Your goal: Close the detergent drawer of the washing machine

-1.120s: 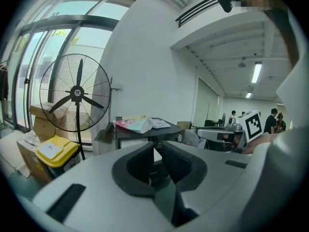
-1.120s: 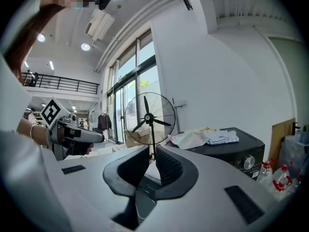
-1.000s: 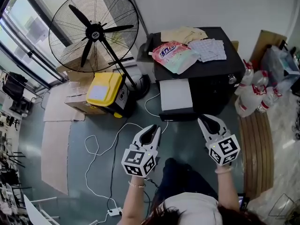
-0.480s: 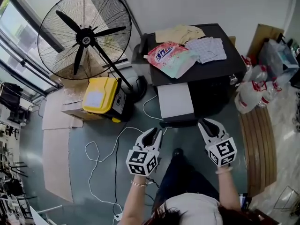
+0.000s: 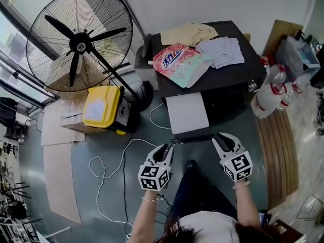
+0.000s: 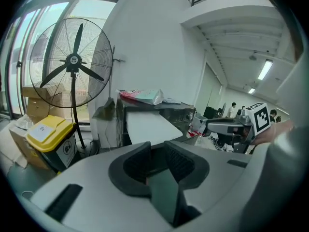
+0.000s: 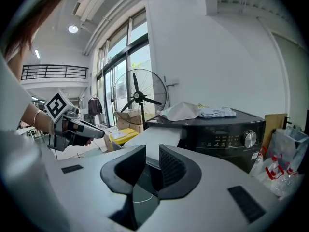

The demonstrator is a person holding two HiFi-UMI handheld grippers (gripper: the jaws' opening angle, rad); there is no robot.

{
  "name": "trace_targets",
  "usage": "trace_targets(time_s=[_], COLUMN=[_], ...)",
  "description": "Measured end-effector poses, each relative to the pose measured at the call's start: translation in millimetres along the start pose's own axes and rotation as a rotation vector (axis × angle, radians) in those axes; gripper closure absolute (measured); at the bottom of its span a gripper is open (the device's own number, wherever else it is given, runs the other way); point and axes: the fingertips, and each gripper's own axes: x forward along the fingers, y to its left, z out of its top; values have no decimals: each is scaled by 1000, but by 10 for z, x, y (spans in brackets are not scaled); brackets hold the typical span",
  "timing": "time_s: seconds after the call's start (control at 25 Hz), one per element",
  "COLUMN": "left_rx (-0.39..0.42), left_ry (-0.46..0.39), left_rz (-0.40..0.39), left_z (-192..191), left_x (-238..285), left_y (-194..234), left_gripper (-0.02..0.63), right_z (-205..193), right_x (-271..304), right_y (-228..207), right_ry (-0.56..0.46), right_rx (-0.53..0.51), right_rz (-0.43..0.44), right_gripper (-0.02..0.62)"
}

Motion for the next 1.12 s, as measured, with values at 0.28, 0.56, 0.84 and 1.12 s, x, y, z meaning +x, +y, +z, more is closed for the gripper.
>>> trace_targets(time_s=[0.28,0.56,0.84,1.12], left_rx=[-17,-22,-25,-32], left_ry=[54,91,132,138], left_rz=[-24,-35,-53,-72], left_z=[-238,-366,-502,-524], left_x=[238,419,533,584], left_y=[62,147,180,176], left_gripper=[489,480,480,477], right_z=[-322,-591,-762,-802], right_x=[114,236,323,402], right_y=[-85,-100,-135,-148], right_ry=[74,129,167,178], right_rx=[8,30,51,45], right_rz=[-7,-2,4,16], right_gripper=[485,479,477,474])
